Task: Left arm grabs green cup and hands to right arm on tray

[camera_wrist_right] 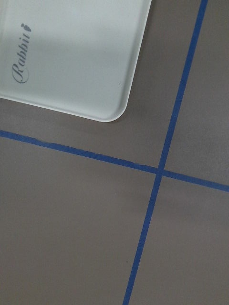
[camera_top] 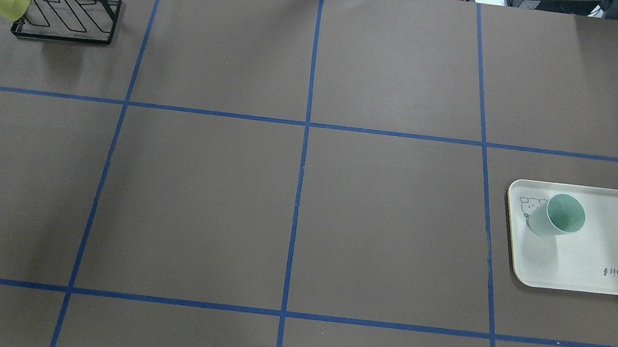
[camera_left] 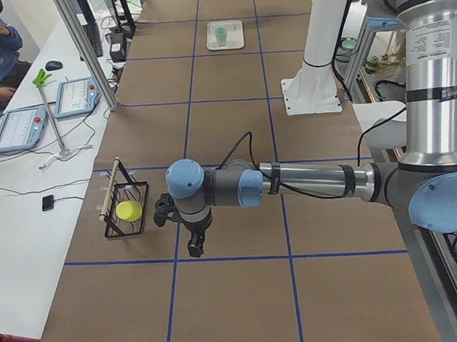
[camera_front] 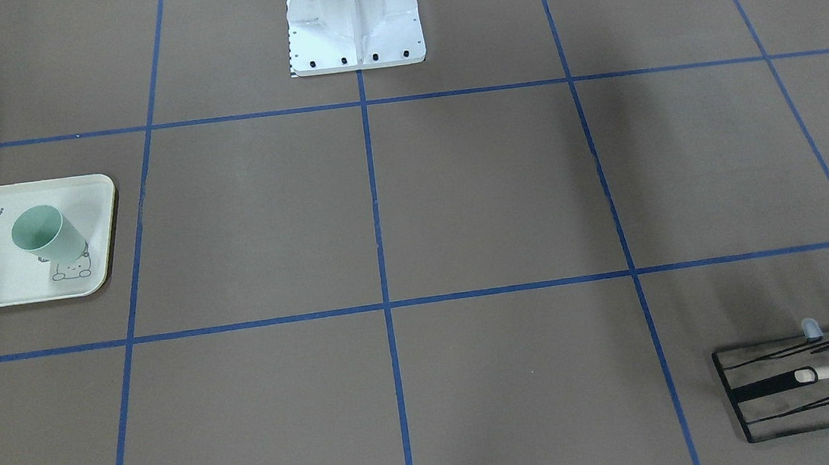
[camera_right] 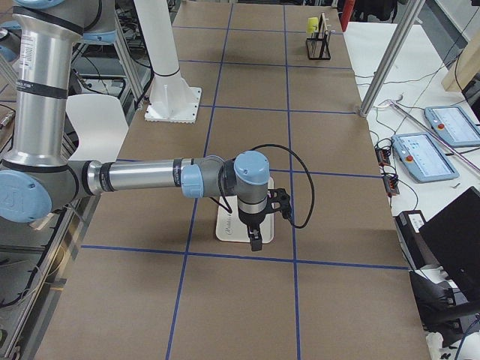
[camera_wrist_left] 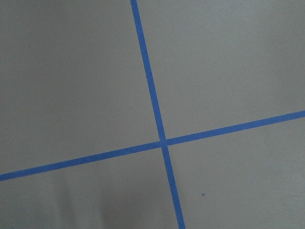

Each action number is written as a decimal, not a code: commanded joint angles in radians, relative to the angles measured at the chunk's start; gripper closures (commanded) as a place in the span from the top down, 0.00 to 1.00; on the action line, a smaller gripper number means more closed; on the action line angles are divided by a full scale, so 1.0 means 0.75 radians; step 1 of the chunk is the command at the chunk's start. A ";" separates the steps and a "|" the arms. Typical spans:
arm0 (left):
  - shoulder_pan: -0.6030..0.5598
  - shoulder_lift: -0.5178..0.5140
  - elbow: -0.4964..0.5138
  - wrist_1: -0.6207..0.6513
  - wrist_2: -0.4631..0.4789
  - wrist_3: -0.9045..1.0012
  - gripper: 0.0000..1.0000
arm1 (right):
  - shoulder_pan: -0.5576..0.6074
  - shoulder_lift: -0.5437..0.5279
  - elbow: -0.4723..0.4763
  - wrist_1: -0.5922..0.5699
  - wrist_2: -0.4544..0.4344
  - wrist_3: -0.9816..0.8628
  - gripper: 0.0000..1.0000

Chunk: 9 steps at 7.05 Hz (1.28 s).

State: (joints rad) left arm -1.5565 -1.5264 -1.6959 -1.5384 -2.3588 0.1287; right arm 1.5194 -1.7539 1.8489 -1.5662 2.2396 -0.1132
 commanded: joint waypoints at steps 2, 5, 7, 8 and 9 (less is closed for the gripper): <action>-0.044 0.055 -0.011 -0.008 0.001 -0.002 1.00 | 0.001 -0.001 -0.005 0.000 0.002 0.002 0.99; -0.040 0.049 -0.013 -0.008 0.004 0.004 1.00 | 0.001 0.001 -0.019 0.000 0.000 0.000 0.99; -0.039 0.051 -0.015 -0.008 0.004 0.002 1.00 | 0.001 0.001 -0.031 0.000 0.000 0.002 0.99; -0.039 0.049 -0.015 -0.008 0.004 0.002 1.00 | 0.001 0.001 -0.041 0.000 0.002 0.002 0.99; -0.039 0.051 -0.015 -0.008 0.004 0.002 1.00 | 0.001 0.003 -0.042 0.000 0.002 0.002 0.99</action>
State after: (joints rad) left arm -1.5862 -1.4886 -1.7070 -1.5447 -2.3562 0.1305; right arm 1.5202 -1.7529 1.8211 -1.5662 2.2406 -0.1120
